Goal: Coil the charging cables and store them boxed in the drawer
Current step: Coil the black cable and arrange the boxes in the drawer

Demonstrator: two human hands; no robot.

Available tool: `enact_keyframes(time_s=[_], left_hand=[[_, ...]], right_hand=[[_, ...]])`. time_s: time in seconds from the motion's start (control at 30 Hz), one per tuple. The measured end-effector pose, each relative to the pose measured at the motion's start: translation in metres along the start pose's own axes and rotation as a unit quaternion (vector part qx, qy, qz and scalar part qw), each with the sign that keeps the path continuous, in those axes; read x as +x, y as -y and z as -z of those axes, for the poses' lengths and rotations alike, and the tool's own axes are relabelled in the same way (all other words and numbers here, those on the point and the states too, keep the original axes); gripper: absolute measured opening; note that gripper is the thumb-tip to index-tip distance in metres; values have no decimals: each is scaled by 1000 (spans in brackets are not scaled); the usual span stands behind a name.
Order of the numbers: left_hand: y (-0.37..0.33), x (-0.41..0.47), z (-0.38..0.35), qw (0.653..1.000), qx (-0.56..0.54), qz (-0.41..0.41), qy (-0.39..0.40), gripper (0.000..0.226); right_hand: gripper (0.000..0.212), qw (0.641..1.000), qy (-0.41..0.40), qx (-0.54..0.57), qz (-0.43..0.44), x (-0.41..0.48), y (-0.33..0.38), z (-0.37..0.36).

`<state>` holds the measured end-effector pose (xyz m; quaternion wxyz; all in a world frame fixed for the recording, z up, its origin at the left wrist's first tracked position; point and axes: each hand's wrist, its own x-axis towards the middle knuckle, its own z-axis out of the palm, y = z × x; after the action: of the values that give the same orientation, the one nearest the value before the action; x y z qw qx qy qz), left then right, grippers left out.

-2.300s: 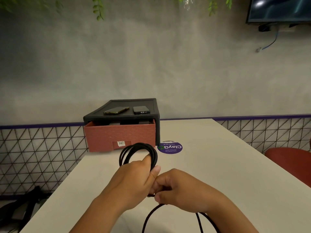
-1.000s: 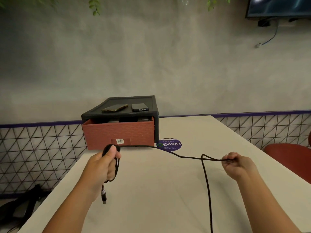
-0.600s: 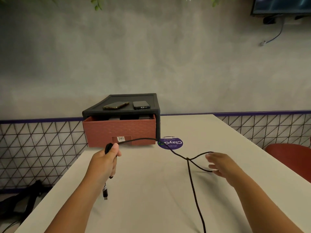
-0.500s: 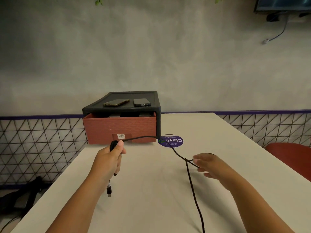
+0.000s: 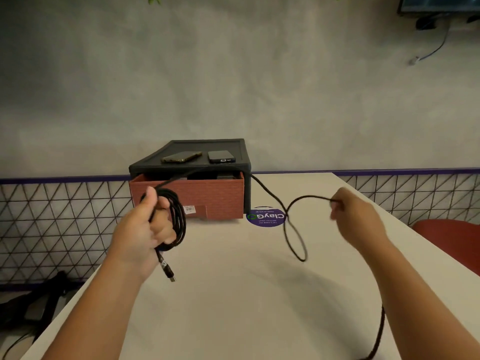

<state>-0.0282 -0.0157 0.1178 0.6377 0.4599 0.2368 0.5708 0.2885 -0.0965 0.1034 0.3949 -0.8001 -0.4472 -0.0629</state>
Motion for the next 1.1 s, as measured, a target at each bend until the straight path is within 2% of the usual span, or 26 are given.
enact_keyframes(time_s=[0.07,0.1,0.17,0.23,0.3,0.37,0.43,0.5,0.53,0.6,0.67,0.73,0.8,0.9,1.0,1.07,1.1], left_hand=[[-8,2,1,998,-62,-2,1,40],[-11,2,0,997,-78,-4,1,40],[-13,1,-7,996,-91,-3,7,41],[-12,-1,-16,995,-98,5,21,42],[-9,-4,-22,994,-98,14,34,47],[-6,-7,-25,995,-91,19,44,49],[-3,-8,-25,995,-86,26,50,50],[-1,-9,-24,996,-70,34,52,48],[1,-9,-24,996,-56,36,53,47],[4,-10,-22,998,-31,36,51,44],[9,-10,-23,998,-13,37,50,43],[13,-11,-26,998,-4,44,54,41],[18,-14,-30,997,0,55,59,40],[22,-20,-37,994,-14,75,74,38],[19,-27,-38,985,-93,92,115,39],[16,-26,-33,957,-193,100,194,39],[14,-24,-31,922,-258,110,268,40]], right_hand=[[19,992,-81,-93,-16,14,-16,-2],[22,981,-90,-169,-3,19,-24,-6],[33,941,-38,-330,72,25,-29,-14],[40,903,37,-394,168,28,-24,-24],[45,899,70,-372,219,27,-14,-33],[51,923,95,-297,223,23,-9,-47],[60,949,149,-188,206,15,-7,-58],[63,963,220,-38,151,5,1,-60],[57,961,246,63,113,-1,7,-57],[36,916,301,263,39,-13,25,-44],[26,878,331,343,39,-23,41,-29],[22,867,301,387,93,-34,59,-15],[26,872,239,403,142,-41,77,-5],[27,908,173,317,210,-48,95,-5],[26,942,83,245,213,-44,96,-11],[25,955,59,213,195,-41,90,-19],[25,962,59,195,181,-41,86,-26]])
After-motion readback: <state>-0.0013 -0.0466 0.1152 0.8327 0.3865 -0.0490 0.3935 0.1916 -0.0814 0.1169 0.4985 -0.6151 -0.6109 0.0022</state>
